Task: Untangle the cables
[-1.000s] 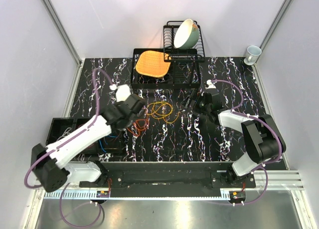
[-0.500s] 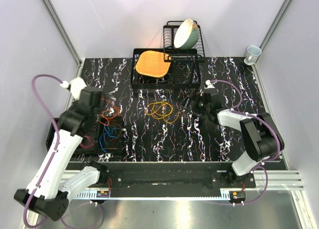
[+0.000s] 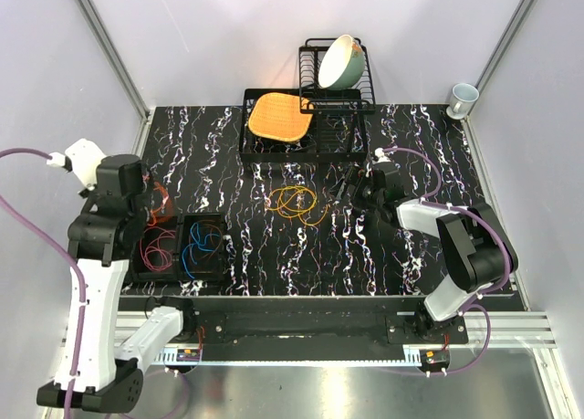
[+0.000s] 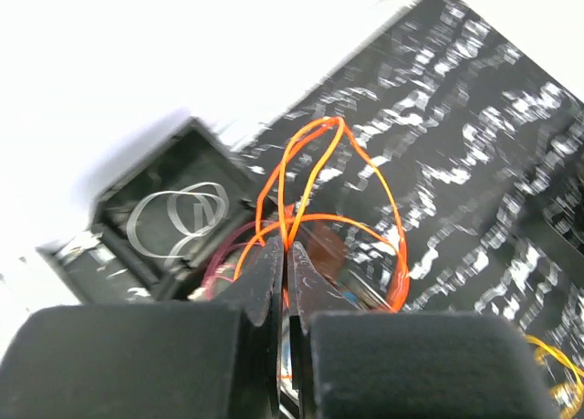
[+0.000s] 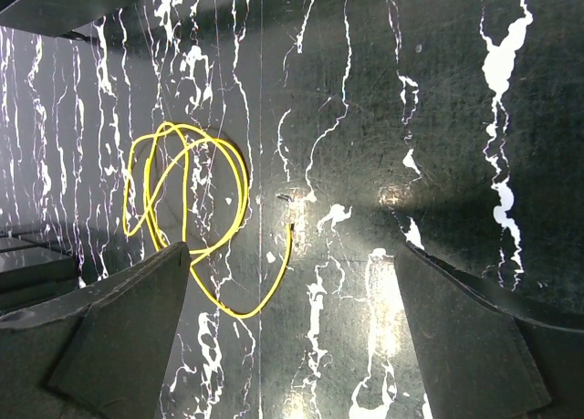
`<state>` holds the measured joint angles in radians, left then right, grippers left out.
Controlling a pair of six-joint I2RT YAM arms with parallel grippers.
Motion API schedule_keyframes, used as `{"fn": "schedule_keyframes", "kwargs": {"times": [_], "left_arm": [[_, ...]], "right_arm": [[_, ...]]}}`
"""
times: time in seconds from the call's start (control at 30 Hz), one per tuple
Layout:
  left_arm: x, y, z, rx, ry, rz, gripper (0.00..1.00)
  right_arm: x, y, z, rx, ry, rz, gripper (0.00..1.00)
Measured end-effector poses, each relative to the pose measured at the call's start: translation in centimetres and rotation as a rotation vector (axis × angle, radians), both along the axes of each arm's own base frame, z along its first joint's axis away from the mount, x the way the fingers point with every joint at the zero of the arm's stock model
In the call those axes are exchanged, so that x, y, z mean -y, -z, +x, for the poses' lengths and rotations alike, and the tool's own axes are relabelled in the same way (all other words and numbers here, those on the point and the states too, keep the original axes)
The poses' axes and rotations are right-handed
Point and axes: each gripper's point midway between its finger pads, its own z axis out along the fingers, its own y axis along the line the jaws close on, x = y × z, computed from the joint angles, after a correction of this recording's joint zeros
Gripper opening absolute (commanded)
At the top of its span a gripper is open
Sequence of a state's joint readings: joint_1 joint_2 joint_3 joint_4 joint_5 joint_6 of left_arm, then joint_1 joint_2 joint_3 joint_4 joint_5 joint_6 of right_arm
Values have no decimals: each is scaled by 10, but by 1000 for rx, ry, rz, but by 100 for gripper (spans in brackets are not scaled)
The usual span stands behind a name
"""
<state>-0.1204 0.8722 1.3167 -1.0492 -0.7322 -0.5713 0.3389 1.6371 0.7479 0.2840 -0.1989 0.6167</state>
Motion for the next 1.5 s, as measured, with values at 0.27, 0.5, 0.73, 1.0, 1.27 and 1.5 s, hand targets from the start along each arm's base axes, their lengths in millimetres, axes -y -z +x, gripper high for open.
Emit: {"fn": "schedule_keyframes", "kwargs": {"times": [0.27, 0.5, 0.73, 1.0, 1.27, 1.5], "left_arm": [[-44, -1, -25, -31, -210, 40, 0], [-88, 7, -44, -73, -415, 36, 0], [-115, 29, -47, -112, -515, -26, 0], [-123, 66, -42, -157, -521, -87, 98], [-127, 82, -19, -164, -469, -156, 99], [-119, 84, -9, -124, -399, -180, 99]], "right_arm": [[-1, 0, 0, -4, 0, 9, 100], [-4, 7, -2, -24, -11, 16, 99], [-7, 15, -1, -49, -21, 26, 100], [-11, 15, 2, -47, -32, 40, 100], [-12, 15, 3, -46, -33, 41, 100], [-18, 7, 5, -18, -61, 70, 100]]}}
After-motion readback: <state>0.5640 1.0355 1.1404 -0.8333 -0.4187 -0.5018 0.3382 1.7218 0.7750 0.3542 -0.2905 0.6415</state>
